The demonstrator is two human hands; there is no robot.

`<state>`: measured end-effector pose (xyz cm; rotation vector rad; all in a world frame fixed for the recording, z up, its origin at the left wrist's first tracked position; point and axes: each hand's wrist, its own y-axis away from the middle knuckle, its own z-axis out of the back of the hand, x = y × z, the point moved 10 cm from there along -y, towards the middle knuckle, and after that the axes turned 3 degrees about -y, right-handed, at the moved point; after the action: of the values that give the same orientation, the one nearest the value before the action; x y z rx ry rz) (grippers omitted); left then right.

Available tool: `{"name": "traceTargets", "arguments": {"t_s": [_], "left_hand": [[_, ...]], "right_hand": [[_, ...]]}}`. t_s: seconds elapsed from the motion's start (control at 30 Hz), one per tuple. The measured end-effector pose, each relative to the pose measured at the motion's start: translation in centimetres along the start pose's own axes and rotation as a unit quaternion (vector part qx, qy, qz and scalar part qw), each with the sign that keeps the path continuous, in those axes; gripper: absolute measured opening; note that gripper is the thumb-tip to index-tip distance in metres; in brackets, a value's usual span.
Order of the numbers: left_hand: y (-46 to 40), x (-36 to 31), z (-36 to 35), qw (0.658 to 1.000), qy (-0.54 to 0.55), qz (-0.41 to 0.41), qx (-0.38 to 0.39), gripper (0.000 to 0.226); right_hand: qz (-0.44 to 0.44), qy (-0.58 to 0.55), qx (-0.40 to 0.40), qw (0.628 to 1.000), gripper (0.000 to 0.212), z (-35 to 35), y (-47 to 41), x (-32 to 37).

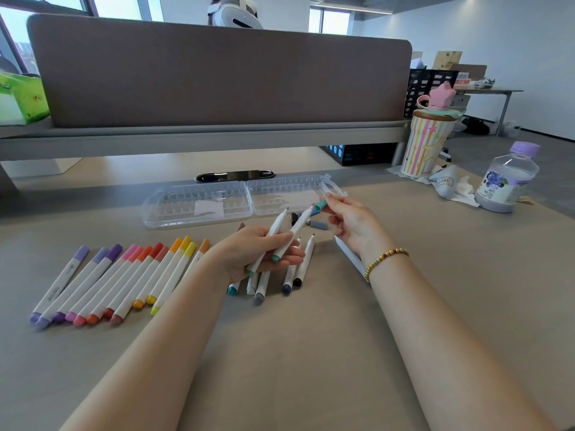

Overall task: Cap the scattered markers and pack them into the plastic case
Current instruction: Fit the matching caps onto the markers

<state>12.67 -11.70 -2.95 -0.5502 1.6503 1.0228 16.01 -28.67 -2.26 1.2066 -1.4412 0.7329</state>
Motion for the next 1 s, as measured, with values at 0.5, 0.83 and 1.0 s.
{"name": "traceTargets", "arguments": {"t_s": [0.5,0.83,1.0], "left_hand": [[-0.5,-0.6,1.1,0.991,-0.107,-0.031,-0.071,0.025],[-0.1,-2.0,2.1,0.972,-0.186,-0.073,-0.125,0.028],[0.8,-3.2,1.8,0.960,-0.264,-0.050,-0.077,0.034]], "right_hand": [[0.073,0.133,0.021,0.988,0.012,-1.9,1.2,1.5],[0.127,0.175,0.008,0.976,0.013,-3.0,1.7,2.5],[0.095,0.123,0.042,0.987,0.016,-5.0,1.9,1.3]]}}
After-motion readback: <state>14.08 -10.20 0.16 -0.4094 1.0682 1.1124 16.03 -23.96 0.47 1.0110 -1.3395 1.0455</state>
